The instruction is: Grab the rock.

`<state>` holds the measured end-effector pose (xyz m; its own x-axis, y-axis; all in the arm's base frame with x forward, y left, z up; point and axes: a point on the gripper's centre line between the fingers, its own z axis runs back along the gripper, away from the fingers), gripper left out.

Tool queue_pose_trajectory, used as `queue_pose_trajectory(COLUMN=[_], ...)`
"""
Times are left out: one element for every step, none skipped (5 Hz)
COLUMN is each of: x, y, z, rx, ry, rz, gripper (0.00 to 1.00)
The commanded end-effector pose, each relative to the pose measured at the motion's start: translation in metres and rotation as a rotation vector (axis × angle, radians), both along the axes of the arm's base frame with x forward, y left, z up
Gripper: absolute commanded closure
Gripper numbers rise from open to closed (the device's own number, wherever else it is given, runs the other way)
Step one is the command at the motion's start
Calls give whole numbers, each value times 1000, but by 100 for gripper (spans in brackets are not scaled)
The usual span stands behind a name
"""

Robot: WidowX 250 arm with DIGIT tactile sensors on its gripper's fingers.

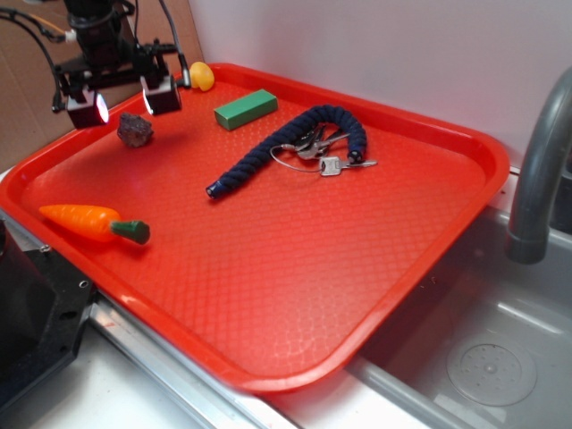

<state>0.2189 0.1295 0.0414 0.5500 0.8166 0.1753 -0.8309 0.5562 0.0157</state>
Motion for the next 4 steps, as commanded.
queue_pose_trajectory(x=[-4, -15, -22, -23], y=[12, 25, 33, 34], z=[-11, -12, -14, -15], rx=[-16, -18, -40, -31], ry=[4, 15, 7, 20], rz=[-24, 27, 51, 54], gripper=[0, 0, 0, 0])
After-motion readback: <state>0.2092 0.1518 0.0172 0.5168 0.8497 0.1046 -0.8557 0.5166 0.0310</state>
